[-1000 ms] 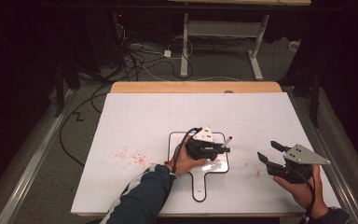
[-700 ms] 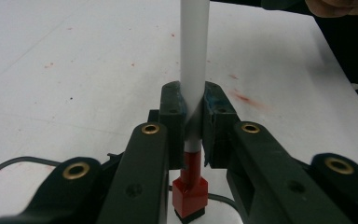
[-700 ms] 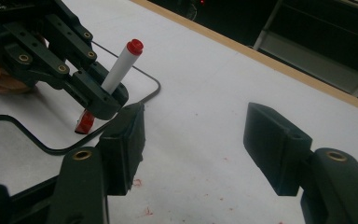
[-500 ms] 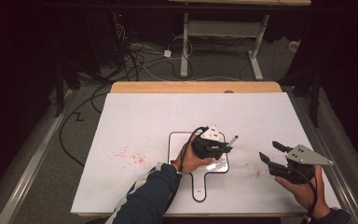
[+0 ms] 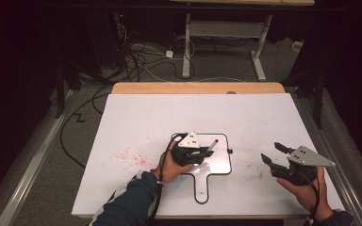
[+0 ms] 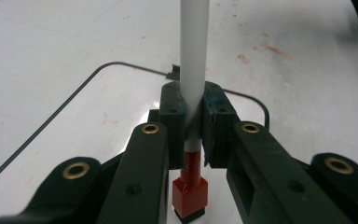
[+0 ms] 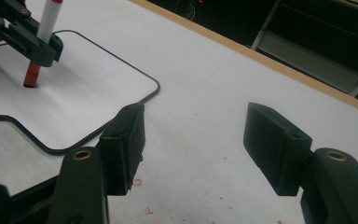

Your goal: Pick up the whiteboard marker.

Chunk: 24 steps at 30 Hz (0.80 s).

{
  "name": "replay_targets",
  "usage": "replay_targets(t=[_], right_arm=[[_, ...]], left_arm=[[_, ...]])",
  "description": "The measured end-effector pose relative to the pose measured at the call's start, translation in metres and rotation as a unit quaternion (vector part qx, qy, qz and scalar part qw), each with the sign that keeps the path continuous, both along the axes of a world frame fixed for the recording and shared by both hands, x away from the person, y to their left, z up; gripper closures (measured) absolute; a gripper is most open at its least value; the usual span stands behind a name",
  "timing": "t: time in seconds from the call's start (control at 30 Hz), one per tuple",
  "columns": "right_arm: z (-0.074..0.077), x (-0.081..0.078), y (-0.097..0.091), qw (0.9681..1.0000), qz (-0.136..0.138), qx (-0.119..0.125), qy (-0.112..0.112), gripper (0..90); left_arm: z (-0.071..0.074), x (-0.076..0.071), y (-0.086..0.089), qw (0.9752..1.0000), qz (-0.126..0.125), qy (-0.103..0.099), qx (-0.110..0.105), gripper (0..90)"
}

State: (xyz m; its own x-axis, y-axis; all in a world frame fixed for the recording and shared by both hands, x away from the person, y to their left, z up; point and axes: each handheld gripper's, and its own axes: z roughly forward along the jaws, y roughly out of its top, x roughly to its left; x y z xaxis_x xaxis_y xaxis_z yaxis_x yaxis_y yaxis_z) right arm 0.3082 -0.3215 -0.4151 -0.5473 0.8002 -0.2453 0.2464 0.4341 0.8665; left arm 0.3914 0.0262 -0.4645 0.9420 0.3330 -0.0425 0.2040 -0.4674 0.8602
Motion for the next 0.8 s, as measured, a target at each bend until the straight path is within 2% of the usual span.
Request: replay_targets(t=[0.07,0.17,0.3,0.6,0.7,0.8], right_arm=[[0.000,0.000,0.001,1.0000,0.003,-0.001,-0.001,39.6],[0.000,0.001,0.003,1.0000,0.003,-0.002,0.000,39.6],[-0.001,0.001,0.004,1.0000,0.007,-0.003,0.001,39.6],[-0.001,0.001,0.004,0.9999,0.007,-0.007,0.002,39.6],[-0.001,0.001,0.003,1.0000,0.007,-0.006,0.002,39.6],[-0.001,0.000,0.001,1.0000,0.004,-0.003,0.002,39.6]], left_arm=[[0.000,0.001,0.008,1.0000,0.008,-0.003,0.002,78.9],[-0.002,0.008,0.020,0.9995,0.031,0.003,-0.007,78.9],[-0.004,0.016,0.023,0.9988,0.044,0.015,-0.017,78.9],[-0.001,0.011,-0.020,0.9999,-0.001,0.010,-0.004,78.8],[-0.001,0.008,-0.029,0.9998,-0.015,0.011,-0.005,78.8],[0.000,0.004,-0.028,0.9997,-0.023,0.011,0.000,78.8]])
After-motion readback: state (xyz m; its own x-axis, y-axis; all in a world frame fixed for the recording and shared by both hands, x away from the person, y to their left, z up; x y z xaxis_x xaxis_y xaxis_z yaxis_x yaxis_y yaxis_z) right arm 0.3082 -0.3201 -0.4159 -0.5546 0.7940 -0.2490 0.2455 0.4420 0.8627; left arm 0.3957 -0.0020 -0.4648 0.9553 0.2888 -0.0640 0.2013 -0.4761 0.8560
